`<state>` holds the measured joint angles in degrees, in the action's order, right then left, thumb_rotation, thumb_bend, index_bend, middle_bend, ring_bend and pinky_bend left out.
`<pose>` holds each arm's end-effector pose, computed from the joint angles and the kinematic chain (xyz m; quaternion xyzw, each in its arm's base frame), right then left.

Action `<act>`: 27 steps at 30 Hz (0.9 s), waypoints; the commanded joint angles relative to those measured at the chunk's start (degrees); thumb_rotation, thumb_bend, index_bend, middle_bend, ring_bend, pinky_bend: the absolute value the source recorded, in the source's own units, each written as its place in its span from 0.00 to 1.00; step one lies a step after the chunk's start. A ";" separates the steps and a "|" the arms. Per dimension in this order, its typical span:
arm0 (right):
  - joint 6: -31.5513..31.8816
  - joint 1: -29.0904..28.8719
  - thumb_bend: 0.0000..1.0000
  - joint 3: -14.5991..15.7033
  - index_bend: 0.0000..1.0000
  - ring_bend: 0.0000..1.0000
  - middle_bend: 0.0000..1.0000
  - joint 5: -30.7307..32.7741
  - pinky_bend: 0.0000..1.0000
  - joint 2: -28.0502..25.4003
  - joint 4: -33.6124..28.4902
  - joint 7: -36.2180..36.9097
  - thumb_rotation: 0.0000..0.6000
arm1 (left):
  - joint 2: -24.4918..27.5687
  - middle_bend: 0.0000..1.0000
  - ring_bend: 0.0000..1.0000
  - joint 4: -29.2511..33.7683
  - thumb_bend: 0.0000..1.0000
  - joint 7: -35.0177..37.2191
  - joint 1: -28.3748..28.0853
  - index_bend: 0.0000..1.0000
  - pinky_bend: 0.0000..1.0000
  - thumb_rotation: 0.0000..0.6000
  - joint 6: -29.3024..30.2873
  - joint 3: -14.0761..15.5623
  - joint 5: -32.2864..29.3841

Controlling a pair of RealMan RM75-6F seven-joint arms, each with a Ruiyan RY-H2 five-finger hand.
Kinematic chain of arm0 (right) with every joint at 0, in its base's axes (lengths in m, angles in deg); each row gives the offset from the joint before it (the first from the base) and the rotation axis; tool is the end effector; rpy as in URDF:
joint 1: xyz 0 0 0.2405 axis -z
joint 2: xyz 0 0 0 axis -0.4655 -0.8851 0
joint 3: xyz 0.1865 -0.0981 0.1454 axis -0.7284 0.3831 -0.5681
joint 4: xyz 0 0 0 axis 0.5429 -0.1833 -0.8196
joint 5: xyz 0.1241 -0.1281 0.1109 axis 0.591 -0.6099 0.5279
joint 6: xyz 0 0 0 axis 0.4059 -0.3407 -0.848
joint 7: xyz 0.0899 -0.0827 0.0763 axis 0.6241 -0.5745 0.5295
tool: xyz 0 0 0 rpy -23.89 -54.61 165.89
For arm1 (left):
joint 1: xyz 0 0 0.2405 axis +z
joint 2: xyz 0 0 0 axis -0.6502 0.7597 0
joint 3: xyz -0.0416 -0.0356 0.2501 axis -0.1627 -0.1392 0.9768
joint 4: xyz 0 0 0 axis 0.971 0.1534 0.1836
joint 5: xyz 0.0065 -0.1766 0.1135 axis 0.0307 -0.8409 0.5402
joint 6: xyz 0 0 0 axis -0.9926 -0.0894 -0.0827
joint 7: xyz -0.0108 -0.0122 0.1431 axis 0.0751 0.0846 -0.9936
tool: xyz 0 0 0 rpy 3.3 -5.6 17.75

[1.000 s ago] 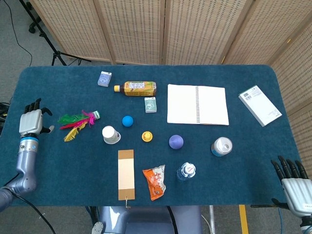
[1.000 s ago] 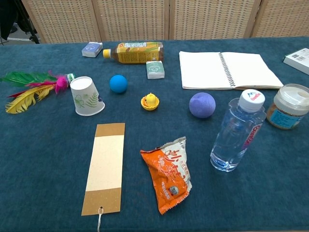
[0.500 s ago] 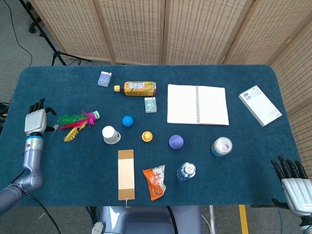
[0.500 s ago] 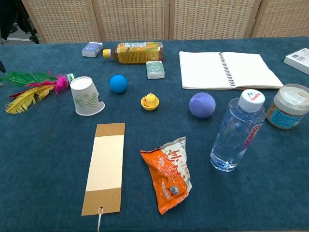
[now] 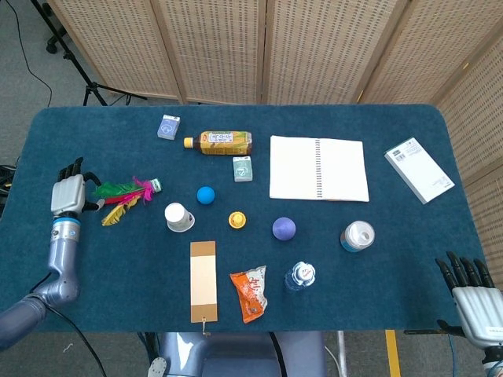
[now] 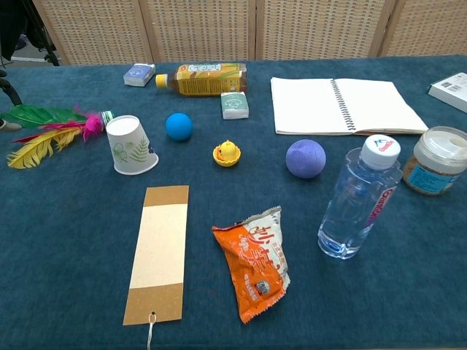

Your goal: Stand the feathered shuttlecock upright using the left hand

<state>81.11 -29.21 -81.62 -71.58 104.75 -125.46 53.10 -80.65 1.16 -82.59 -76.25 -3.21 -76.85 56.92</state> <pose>-0.2944 -0.1348 0.1832 0.6775 -0.3702 0.1957 0.6046 -0.3182 0.3996 0.0562 -0.5228 -0.5044 -0.3202 0.6081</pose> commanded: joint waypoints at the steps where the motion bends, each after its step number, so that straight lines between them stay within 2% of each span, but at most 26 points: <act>1: 0.07 0.01 0.00 -0.02 0.00 0.00 0.00 0.01 0.00 -0.01 0.02 0.04 1.00 | -0.11 0.00 0.00 0.28 0.26 0.10 0.03 0.49 0.00 1.00 0.22 -0.17 0.19; 4: -0.01 0.00 0.00 0.02 0.00 0.00 0.00 0.05 0.00 0.00 0.04 -0.01 1.00 | -0.18 0.00 0.00 0.69 0.27 0.34 0.07 0.53 0.00 1.00 0.75 -0.42 0.55; 9: -0.05 -0.02 0.00 0.13 0.00 0.00 0.00 -0.18 0.00 0.02 -0.01 -0.05 1.00 | -0.38 0.00 0.00 0.74 0.36 0.73 0.17 0.64 0.00 1.00 1.50 -0.73 1.08; 27: -0.26 -0.15 0.00 0.14 0.00 0.00 0.00 0.14 0.00 0.14 0.09 -0.09 1.00 | 0.29 0.00 0.00 2.20 0.45 2.03 -0.49 0.75 0.00 1.00 4.68 -2.23 4.26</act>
<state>80.85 -29.36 -81.47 -71.45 104.89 -125.37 53.02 -80.45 3.22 -80.56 -76.67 1.34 -79.00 61.07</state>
